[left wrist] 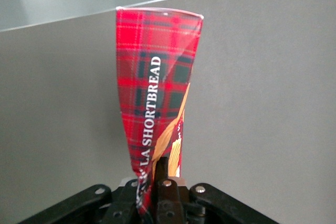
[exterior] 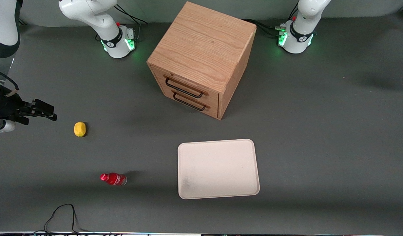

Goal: Place red cookie box on tray
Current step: 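Lift the box with the left gripper and carry it toward the tray, then lower the held box onto the white tray's edge, then open the left gripper and raise it away from the box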

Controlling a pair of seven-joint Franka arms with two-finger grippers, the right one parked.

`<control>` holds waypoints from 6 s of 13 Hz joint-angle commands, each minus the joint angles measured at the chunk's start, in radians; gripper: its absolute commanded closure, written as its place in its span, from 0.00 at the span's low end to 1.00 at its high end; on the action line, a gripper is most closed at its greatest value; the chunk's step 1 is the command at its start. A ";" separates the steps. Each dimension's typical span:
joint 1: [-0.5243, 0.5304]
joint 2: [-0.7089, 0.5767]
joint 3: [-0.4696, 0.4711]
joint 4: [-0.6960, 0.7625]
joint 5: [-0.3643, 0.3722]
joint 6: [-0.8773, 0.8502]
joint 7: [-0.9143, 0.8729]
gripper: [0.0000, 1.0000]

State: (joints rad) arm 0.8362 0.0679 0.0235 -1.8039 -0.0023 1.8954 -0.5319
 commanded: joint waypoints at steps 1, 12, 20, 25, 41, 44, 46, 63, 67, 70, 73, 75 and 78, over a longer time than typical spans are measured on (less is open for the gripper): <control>-0.075 -0.009 0.001 0.026 0.059 -0.029 0.034 1.00; -0.581 -0.094 0.010 0.031 0.085 -0.119 0.342 1.00; -1.055 -0.028 0.009 0.070 0.068 -0.119 -0.023 1.00; -1.196 0.041 0.007 0.162 -0.001 -0.116 -0.019 1.00; -1.336 0.478 0.010 0.545 -0.056 -0.083 0.004 1.00; -1.333 0.573 0.010 0.545 -0.033 0.002 0.013 1.00; -1.319 0.633 0.010 0.545 -0.021 0.077 0.016 1.00; -1.306 0.785 0.012 0.538 0.059 0.323 0.007 0.49; -1.309 0.776 0.012 0.534 0.114 0.317 0.001 0.00; -1.309 0.741 0.012 0.534 0.113 0.289 -0.026 0.00; -1.309 0.603 0.009 0.528 0.105 0.106 -0.023 0.00; -1.309 0.488 0.003 0.523 0.102 -0.032 -0.016 0.00; -1.303 0.331 -0.034 0.523 0.100 -0.203 -0.014 0.00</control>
State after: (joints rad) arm -0.4679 0.5040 0.0140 -1.2351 0.0932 1.7643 -0.5374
